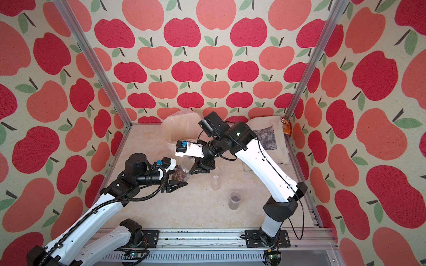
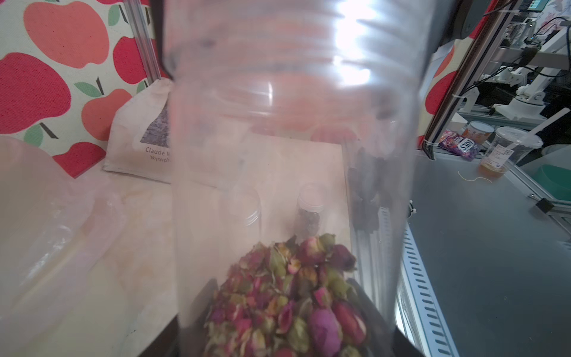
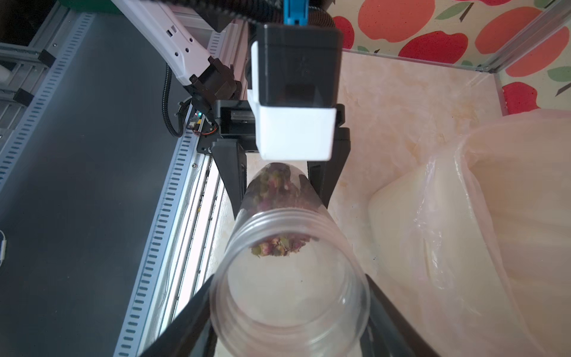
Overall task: Empty the moldy dried flower tea in the jars
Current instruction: Unscrew the lid from the jar.
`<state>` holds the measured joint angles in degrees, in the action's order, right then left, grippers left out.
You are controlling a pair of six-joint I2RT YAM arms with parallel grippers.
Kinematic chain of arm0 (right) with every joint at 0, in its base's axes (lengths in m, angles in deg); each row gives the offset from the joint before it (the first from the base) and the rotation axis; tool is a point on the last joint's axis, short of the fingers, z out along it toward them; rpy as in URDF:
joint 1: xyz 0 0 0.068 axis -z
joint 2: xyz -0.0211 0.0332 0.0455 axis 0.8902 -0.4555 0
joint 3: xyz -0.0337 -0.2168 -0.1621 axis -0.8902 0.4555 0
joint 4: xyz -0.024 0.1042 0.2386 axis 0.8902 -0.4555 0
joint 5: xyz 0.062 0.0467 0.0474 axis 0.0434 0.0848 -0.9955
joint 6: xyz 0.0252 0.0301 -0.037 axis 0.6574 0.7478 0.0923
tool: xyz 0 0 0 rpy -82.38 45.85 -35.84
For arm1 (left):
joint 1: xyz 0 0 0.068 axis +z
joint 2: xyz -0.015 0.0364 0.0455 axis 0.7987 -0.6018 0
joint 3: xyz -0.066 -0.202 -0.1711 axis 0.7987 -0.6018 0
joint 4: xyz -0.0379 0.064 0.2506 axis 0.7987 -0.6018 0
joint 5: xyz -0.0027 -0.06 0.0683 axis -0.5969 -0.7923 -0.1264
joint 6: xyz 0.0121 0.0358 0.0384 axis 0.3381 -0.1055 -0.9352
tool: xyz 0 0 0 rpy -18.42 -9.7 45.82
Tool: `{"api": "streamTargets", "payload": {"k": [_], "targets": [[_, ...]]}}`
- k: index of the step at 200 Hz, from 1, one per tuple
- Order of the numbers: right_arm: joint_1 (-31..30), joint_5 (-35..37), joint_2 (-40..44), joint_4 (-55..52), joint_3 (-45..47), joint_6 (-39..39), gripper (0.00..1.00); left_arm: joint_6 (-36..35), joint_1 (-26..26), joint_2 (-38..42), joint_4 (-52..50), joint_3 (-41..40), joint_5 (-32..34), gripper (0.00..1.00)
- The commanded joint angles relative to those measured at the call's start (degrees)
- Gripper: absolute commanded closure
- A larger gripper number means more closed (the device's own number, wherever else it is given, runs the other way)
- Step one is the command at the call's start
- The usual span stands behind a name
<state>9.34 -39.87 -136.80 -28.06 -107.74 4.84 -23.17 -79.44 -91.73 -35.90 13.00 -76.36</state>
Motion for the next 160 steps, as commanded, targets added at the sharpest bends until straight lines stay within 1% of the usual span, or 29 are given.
{"api": "streamTargets", "payload": {"k": [1, 23, 30, 51, 60, 64, 68, 75, 90, 95, 102, 105, 128, 136, 160], "targets": [[-1.24, 5.13, -2.68, -4.73, -2.42, -9.47, 0.90, 7.19, 0.58, -0.26, -1.19, 2.43, -6.72, 1.00], [-1.37, 4.08, -2.96, -4.20, -2.77, -9.18, 0.89, 5.94, 0.53, 0.02, -2.38, 2.30, -3.73, 1.00], [-1.33, 3.80, -2.80, -3.56, -2.63, -8.64, 0.87, 5.60, 0.58, 0.25, -2.55, 2.17, -2.65, 1.00], [-1.37, 3.98, -2.36, -0.86, -2.38, -5.24, 0.66, 4.60, 0.53, 1.01, -2.24, 1.69, 1.15, 1.00], [-1.35, 3.94, -1.99, 0.28, -2.56, -3.15, 0.47, 4.00, 0.53, 1.38, -2.12, 1.56, 3.28, 1.00], [-1.33, 3.89, -1.64, 1.06, -2.57, -1.60, 0.42, 3.74, 0.48, 1.61, -2.04, 1.47, 4.55, 1.00], [-1.29, 3.74, -1.27, 1.94, -2.52, -0.27, 0.39, 3.47, 0.45, 1.81, -1.88, 1.34, 5.98, 1.00], [-1.05, 2.86, -0.44, 3.39, -2.37, 2.00, 0.37, 2.92, 0.34, 2.22, -1.57, 1.13, 8.86, 1.00], [-0.60, 1.01, 2.43, 7.73, -0.91, 9.20, 0.31, 1.46, -0.01, 3.36, -0.51, 0.35, 15.99, 1.00], [-0.54, 0.76, 3.73, 9.76, 0.19, 12.35, 0.27, 0.69, -0.10, 3.72, -0.18, 0.10, 18.33, 1.00], [-0.49, 1.34, 5.67, 13.07, 2.29, 17.56, 0.20, 0.46, -0.38, 4.19, 0.43, -0.41, 21.95, 1.00], [-0.49, 1.72, 6.61, 14.53, 3.42, 19.73, 0.18, -0.85, -0.49, 4.36, 0.69, -0.53, 23.35, 1.00], [-0.42, 4.32, 13.10, 24.81, 12.16, 35.03, 0.05, -5.53, -1.81, 5.01, 0.95, -0.82, 32.10, 1.00], [-0.20, 5.31, 14.70, 27.32, 14.79, 39.63, 0.03, -7.15, -2.70, 5.01, 1.25, -0.95, 34.88, 1.00], [1.67, 7.86, 17.15, 31.37, 20.42, 54.54, 0.01, -12.35, -6.78, 4.88, 4.45, -1.93, 45.08, 1.00]]}}
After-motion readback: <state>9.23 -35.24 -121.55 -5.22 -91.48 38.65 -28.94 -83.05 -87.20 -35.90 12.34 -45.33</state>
